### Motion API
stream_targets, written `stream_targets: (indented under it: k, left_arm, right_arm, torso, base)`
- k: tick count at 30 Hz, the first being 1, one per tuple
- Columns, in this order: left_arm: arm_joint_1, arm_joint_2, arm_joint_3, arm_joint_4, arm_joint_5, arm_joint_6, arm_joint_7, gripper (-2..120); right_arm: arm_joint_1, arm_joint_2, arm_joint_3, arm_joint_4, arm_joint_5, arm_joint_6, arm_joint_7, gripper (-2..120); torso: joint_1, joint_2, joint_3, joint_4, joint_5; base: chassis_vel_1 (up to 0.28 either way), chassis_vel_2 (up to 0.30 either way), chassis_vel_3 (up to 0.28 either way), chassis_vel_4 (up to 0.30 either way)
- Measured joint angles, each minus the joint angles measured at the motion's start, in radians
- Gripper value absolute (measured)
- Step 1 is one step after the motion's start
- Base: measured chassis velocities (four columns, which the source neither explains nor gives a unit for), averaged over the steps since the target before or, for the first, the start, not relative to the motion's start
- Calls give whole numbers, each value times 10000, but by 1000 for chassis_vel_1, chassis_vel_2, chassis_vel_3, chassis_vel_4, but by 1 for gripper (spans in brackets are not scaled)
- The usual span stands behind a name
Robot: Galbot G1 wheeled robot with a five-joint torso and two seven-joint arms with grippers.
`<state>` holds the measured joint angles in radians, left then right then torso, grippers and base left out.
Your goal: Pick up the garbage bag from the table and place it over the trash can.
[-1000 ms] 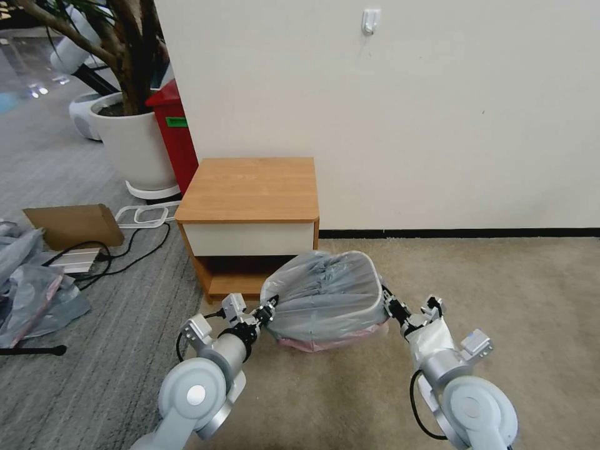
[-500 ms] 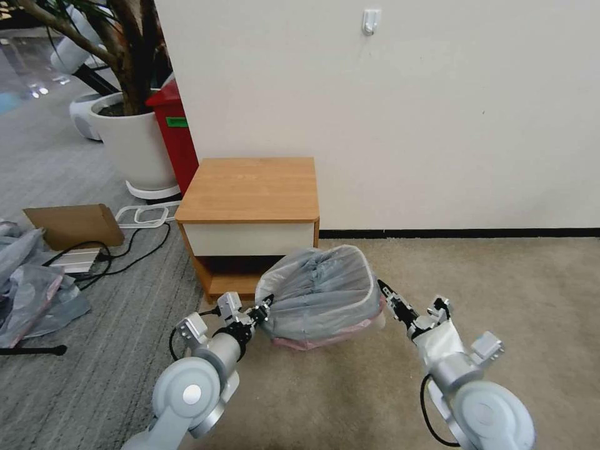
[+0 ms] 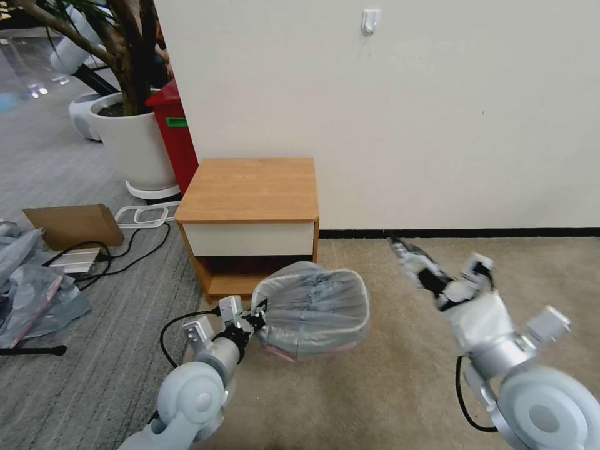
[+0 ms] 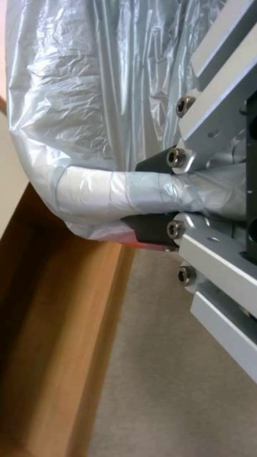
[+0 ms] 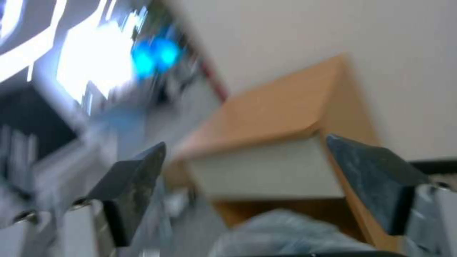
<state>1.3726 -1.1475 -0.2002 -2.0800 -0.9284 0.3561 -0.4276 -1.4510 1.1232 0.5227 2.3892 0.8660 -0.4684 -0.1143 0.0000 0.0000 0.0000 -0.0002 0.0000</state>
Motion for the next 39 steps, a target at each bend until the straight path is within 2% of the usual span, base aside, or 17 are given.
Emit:
stream_targets:
  k: [1,2,3,4,5,7,8,10,12,13,15,16,19,21,23,32,39]
  left_arm:
    - [0,6,105,-2,210,0,18,4]
    - [0,6,105,-2,210,0,18,4]
    - [2,36,267,-47,575,2,68,4]
    - [2,52,314,-66,721,-1,98,4]
    - [2,52,314,-66,721,-1,98,4]
    - [3,120,487,-109,1446,-110,281,4]
    - [3,120,487,-109,1446,-110,281,4]
    - [3,182,539,-143,1948,-191,448,4]
    - [11,218,543,-184,2169,-229,524,4]
    - [11,218,543,-184,2169,-229,524,4]
    - [70,278,536,-255,2493,-295,672,4]
    - [70,278,536,-255,2493,-295,672,4]
    - [169,324,523,-274,3077,-473,892,4]
    - [190,335,520,-274,3206,-512,944,4]
    - [212,348,529,-274,3438,-589,1050,4]
    - [114,278,867,-163,3970,-783,1191,4]
    - [170,271,981,-178,4348,-937,1357,4]
  right_arm:
    - [274,-347,-376,-94,-933,-65,-416,82]
    - [274,-347,-376,-94,-933,-65,-416,82]
    - [1045,-980,-1546,-333,-2842,-45,-866,75]
    - [1337,-1156,-1981,-406,-3280,-45,-927,73]
    - [1337,-1156,-1981,-406,-3280,-45,-927,73]
    - [2709,-1655,-3883,-693,-4766,-340,-1103,60]
    - [2709,-1655,-3883,-693,-4766,-340,-1103,60]
    - [3656,-1777,-5203,-958,-5803,-1046,-1259,50]
    - [4134,-1775,-5723,-1111,-6300,-1708,-1386,43]
    - [4134,-1775,-5723,-1111,-6300,-1708,-1386,43]
    - [4703,-1757,-6181,-1398,-6854,-2347,-1707,31]
    - [4703,-1757,-6181,-1398,-6854,-2347,-1707,31]
    - [5197,-1679,-6559,-2017,-7516,-2456,-1818,17]
    - [5246,-1667,-6595,-2131,-7705,-2456,-1854,14]
    - [5314,-1618,-6715,-2429,-8514,-2456,-2140,2]
    - [5553,-1346,-7367,-3240,-10627,-2420,-2781,0]
    - [5607,-1260,-7429,-3648,-11764,-2407,-3121,0]
  torso:
    - [0,0,0,3,1]
    - [0,0,0,3,1]
    - [0,0,0,1,0]
    - [0,0,0,1,1]
    - [0,0,0,1,1]
    - [0,0,1,5,-1]
    - [0,0,1,5,-1]
    - [0,0,1,4,0]
    - [0,0,1,1,0]
    - [0,0,1,1,0]
    - [0,0,1,2,-1]
    - [0,0,1,2,-1]
    - [0,0,1,2,0]
    - [0,0,1,3,-1]
    - [0,0,1,2,-1]
    - [0,-1,0,1,0]
    - [0,0,1,1,0]
  base:
    - [0,0,0,0]
    - [0,0,0,0]
    - [0,0,0,0]
    - [0,0,0,0]
    - [0,0,0,0]
    - [0,0,0,0]
    - [0,0,0,0]
    - [0,0,0,0]
    - [0,0,0,0]
    - [0,0,0,0]
    - [0,0,0,0]
    - [0,0,0,0]
    - [0,0,0,0]
    - [0,0,0,0]
    - [0,0,0,0]
    - [0,0,0,0]
    - [0,0,0,0]
